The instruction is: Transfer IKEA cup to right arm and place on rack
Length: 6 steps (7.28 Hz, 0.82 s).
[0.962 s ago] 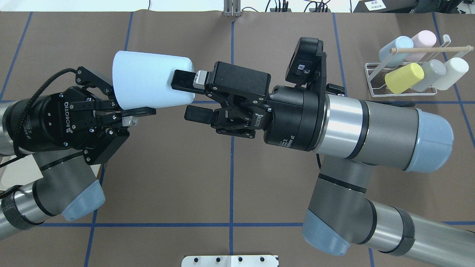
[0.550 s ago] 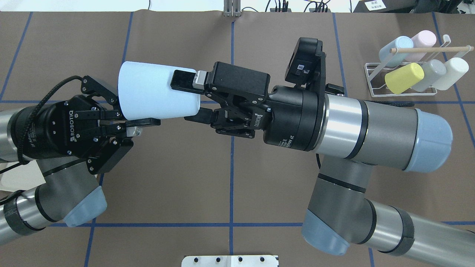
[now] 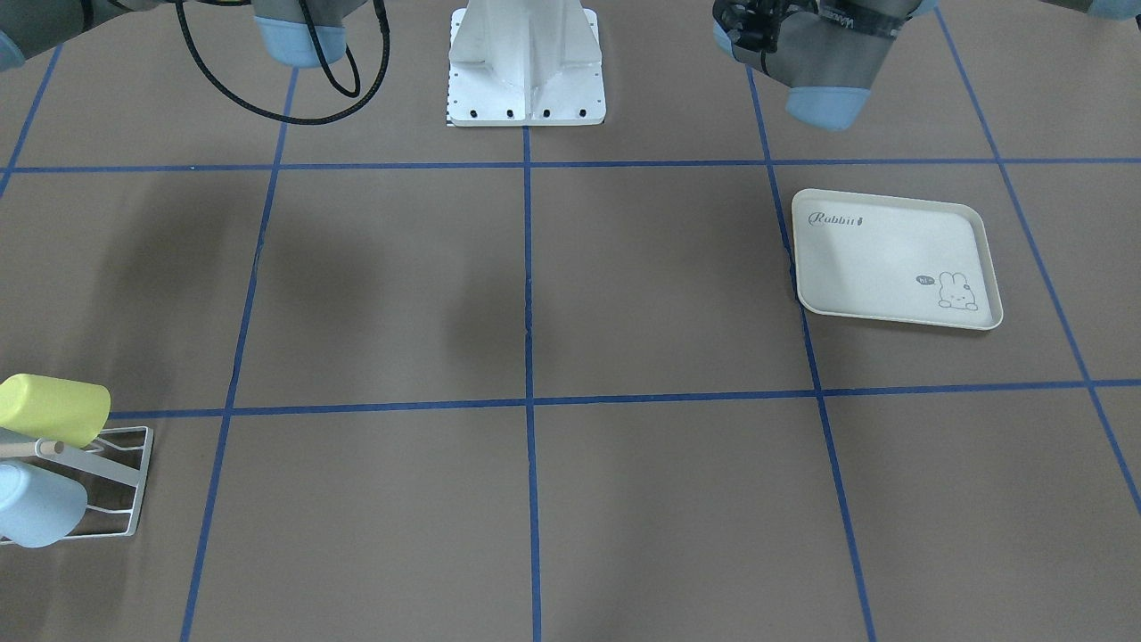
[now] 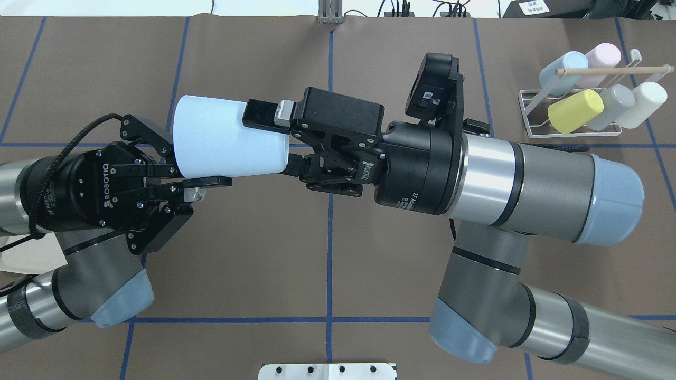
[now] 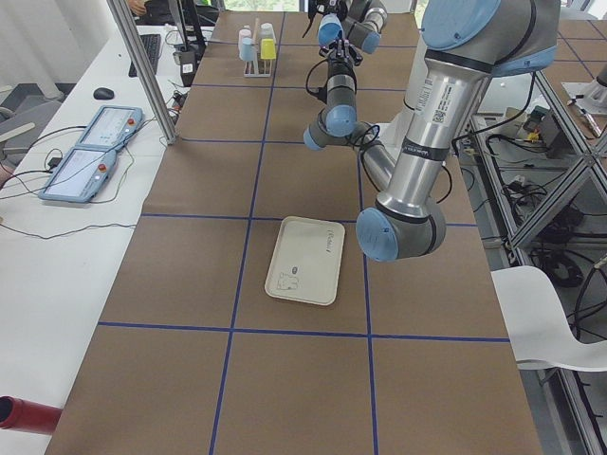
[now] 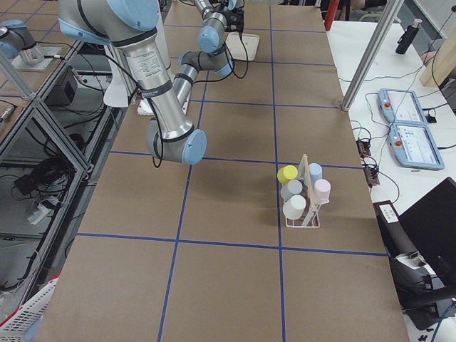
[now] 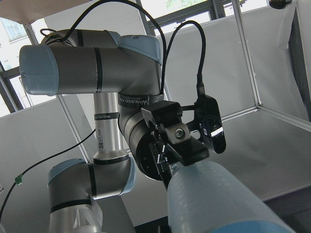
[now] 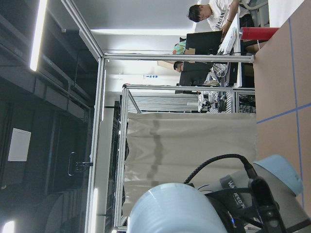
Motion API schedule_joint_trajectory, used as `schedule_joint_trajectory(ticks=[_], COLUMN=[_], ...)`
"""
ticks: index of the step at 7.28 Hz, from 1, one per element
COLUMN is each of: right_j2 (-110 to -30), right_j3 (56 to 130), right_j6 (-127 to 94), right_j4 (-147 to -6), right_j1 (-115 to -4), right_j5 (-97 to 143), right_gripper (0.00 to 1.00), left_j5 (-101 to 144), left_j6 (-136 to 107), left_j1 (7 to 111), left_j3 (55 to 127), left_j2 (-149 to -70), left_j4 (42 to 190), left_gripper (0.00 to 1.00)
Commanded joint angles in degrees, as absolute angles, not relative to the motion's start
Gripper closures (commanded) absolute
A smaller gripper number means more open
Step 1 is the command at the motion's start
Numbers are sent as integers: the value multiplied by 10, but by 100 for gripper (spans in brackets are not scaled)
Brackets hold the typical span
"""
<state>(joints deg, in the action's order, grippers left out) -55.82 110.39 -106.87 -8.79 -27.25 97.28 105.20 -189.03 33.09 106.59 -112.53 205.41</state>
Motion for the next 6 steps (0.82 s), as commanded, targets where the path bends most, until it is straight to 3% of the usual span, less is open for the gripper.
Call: schedule_joint_trajectory(ticks=[1, 3, 4, 5, 6], right_j2=[-559, -559, -559, -559, -558], right_j3=[1104, 1105, 1105, 1105, 1106], right_j6=[-1068, -1067, -1067, -1067, -1068], right_j4=[-88, -87, -88, -88, -87], right_j1=[-272, -273, -273, -273, -274], right_j5=[972, 972, 969, 968, 968], right_gripper=[35, 68, 89, 96, 96], left_j5=[1052, 1053, 1053, 1059, 1083], left_j6=[-1890, -1890, -1890, -1890, -1890], left_j1=[328, 326, 326, 327, 330], left_j3=[1065, 1065, 1065, 1066, 1070], left_j2=[-1125, -1126, -1126, -1125, -1126], left_j4=[2054, 2055, 2054, 2054, 2054], left_gripper=[100, 100, 49, 0, 0])
